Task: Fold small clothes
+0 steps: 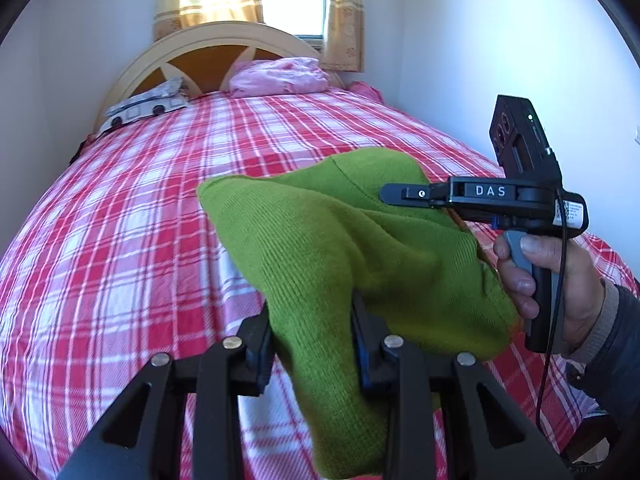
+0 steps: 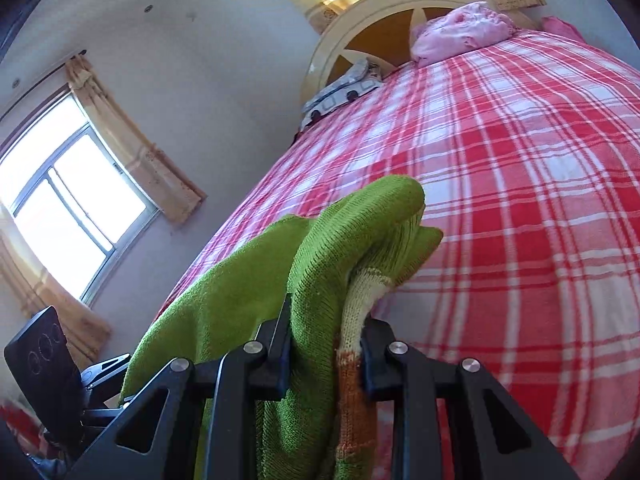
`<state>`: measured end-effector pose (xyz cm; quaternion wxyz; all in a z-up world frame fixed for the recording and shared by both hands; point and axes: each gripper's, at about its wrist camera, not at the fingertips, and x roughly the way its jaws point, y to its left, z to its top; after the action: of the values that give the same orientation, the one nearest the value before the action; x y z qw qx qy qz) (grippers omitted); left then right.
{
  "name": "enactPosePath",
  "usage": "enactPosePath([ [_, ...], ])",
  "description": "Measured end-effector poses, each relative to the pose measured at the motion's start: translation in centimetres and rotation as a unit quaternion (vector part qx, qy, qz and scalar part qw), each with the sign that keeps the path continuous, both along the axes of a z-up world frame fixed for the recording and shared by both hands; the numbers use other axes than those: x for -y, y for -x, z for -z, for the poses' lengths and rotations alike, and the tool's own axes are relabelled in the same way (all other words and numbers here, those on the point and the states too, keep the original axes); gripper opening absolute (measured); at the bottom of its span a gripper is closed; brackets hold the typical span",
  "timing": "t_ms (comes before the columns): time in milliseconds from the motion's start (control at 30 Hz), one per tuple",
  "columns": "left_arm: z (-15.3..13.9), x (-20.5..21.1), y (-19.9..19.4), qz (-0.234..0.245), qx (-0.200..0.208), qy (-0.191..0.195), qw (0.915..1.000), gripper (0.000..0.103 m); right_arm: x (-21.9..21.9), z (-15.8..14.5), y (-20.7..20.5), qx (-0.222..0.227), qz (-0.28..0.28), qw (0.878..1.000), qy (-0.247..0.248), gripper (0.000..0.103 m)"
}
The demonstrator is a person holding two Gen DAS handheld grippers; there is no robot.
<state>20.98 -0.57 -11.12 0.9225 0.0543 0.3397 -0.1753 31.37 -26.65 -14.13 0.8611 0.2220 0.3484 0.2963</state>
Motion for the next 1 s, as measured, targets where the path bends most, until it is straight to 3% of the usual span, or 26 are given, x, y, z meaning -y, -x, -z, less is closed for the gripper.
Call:
enactPosePath([
  [433,-0.3,-7.0,4.2,-0.053,0.015,0.004,0.9985,0.033,-8.2,-1.2,2.1,0.017,-0.067,0.998,-0.006,0.026],
  [1000,0.9,-13.4,7.2,-0.115,0.014,-0.023,0.9930,0.033,-18.6,-0.4,2.7,0.010,-0.136,0.991,-0.015,0.026],
])
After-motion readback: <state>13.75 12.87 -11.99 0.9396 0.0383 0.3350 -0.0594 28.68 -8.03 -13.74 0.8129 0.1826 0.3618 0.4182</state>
